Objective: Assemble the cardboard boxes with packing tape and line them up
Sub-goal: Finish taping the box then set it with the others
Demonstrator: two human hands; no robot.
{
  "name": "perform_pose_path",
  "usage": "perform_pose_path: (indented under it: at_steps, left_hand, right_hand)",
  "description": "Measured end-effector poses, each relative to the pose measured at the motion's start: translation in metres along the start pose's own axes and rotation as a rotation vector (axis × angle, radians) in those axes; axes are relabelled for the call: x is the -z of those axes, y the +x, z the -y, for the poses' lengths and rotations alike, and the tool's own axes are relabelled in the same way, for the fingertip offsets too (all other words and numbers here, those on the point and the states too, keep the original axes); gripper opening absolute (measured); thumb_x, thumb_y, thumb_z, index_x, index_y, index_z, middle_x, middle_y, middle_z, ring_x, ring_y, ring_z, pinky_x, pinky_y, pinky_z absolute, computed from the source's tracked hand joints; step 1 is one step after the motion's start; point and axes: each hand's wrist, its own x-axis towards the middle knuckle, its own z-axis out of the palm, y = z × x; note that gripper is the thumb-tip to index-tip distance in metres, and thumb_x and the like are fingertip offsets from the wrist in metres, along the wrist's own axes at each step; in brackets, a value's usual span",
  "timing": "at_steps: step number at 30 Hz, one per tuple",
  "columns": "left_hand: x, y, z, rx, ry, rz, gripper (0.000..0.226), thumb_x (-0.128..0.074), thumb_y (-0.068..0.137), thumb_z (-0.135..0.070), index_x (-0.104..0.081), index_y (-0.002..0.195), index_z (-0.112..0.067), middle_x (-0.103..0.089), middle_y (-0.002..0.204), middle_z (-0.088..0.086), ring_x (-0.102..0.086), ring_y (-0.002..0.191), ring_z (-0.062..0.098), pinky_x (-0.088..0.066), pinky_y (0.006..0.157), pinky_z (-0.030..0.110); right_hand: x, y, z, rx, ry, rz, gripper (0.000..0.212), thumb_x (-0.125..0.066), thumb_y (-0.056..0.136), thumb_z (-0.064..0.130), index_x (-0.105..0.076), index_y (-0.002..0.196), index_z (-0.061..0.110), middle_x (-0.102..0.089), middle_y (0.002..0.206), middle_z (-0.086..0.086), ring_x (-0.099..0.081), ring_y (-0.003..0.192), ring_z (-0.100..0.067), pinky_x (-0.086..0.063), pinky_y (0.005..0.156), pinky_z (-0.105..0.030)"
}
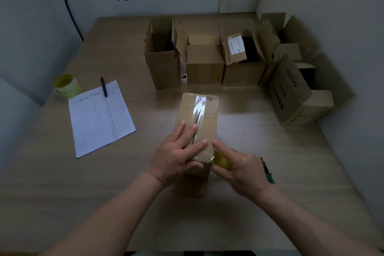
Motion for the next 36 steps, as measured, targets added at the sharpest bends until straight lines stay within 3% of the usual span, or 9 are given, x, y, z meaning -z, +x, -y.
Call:
perform_pose_path:
  at_steps: [4, 7, 11, 14, 16, 19, 23, 28, 36]
  left_hand:
    - [0.012, -0.009, -0.026, 0.217, 0.012, 0.046, 0.059, -0.036, 0.094, -0.065, -0.059, 0.133, -0.027, -0.044, 0.149, 0.013, -0.033, 0.140, 0.043, -0.047, 0.098, 0.057]
    - [0.033, -0.014, -0.055, 0.376, 0.134, 0.098, 0.060, -0.041, 0.085, -0.069, -0.067, 0.120, -0.028, -0.053, 0.140, 0.013, -0.045, 0.131, 0.042, -0.043, 0.095, 0.062]
    - [0.053, 0.022, -0.049, 0.212, 0.117, 0.115, 0.059, -0.052, 0.078, -0.073, -0.066, 0.093, -0.018, -0.057, 0.129, 0.009, -0.051, 0.120, 0.030, -0.048, 0.091, 0.042]
    - [0.048, 0.044, -0.041, 0.071, -0.075, 0.219, 0.039, -0.064, 0.078, -0.053, -0.056, 0.100, -0.021, -0.061, 0.115, -0.001, -0.050, 0.111, 0.018, -0.045, 0.092, 0.036]
    - [0.042, 0.047, -0.042, 0.079, -0.138, 0.279, 0.034, -0.064, 0.075, -0.038, -0.052, 0.104, -0.025, -0.059, 0.101, -0.008, -0.050, 0.104, 0.014, -0.036, 0.092, 0.033]
    - [0.039, 0.051, -0.043, 0.084, -0.136, 0.309, 0.043, -0.062, 0.074, -0.037, -0.048, 0.113, -0.026, -0.049, 0.087, -0.014, -0.046, 0.095, 0.011, -0.031, 0.091, 0.031]
    - [0.041, 0.066, -0.047, 0.153, -0.185, 0.354, 0.056, -0.055, 0.079, -0.055, -0.045, 0.129, -0.031, -0.047, 0.078, -0.016, -0.040, 0.088, 0.009, -0.029, 0.093, 0.032]
    - [0.039, 0.079, -0.048, 0.173, -0.107, 0.478, 0.066, -0.043, 0.080, -0.057, -0.040, 0.144, -0.040, -0.059, 0.081, -0.007, -0.049, 0.093, 0.016, -0.026, 0.101, 0.035]
    - [0.037, 0.114, -0.050, 0.257, -0.193, 0.703, 0.034, -0.065, 0.086, -0.048, -0.060, 0.120, -0.046, -0.071, 0.091, -0.019, -0.058, 0.096, 0.003, -0.029, 0.094, 0.035]
  right_hand:
    - [0.006, 0.016, -0.014, 0.083, -0.022, 0.048, 0.064, -0.059, 0.078, 0.065, -0.048, 0.135, 0.039, -0.075, 0.090, 0.005, -0.069, 0.067, -0.019, -0.051, 0.058, -0.026]
    - [0.007, 0.031, -0.018, 0.217, -0.057, 0.108, 0.061, -0.059, 0.079, 0.063, -0.049, 0.135, 0.040, -0.073, 0.096, 0.009, -0.066, 0.078, -0.014, -0.049, 0.075, -0.032]
    - [0.010, 0.037, -0.018, 0.149, 0.013, 0.243, 0.068, -0.045, 0.082, 0.072, -0.039, 0.143, 0.044, -0.067, 0.107, 0.009, -0.054, 0.094, -0.011, -0.038, 0.087, -0.033]
    - [0.011, 0.029, -0.023, 0.034, 0.085, 0.330, 0.073, -0.050, 0.080, 0.076, -0.036, 0.146, 0.045, -0.053, 0.101, 0.021, -0.041, 0.093, -0.004, -0.033, 0.085, -0.029]
    - [0.013, 0.017, -0.033, -0.082, 0.249, 0.384, 0.063, -0.061, 0.081, 0.067, -0.049, 0.138, 0.042, -0.049, 0.099, 0.026, -0.045, 0.093, -0.003, -0.041, 0.085, -0.031]
    - [0.019, 0.001, -0.042, -0.163, 0.391, 0.410, 0.031, -0.063, 0.087, 0.055, -0.068, 0.106, 0.030, -0.059, 0.099, 0.008, -0.053, 0.091, -0.005, -0.048, 0.085, -0.036]
    - [0.036, 0.010, -0.044, -0.159, 0.204, 0.403, 0.037, -0.053, 0.083, 0.066, -0.063, 0.089, 0.030, -0.055, 0.092, 0.008, -0.050, 0.083, -0.004, -0.049, 0.077, -0.034]
    - [0.055, 0.036, -0.045, -0.135, -0.021, 0.388, 0.034, -0.059, 0.083, 0.065, -0.063, 0.094, 0.034, -0.055, 0.083, 0.011, -0.047, 0.084, -0.007, -0.046, 0.072, -0.033]
    - [0.052, 0.046, -0.045, 0.022, -0.094, 0.234, 0.034, -0.066, 0.077, 0.062, -0.070, 0.092, 0.031, -0.057, 0.094, 0.008, -0.044, 0.099, -0.012, -0.047, 0.077, -0.033]
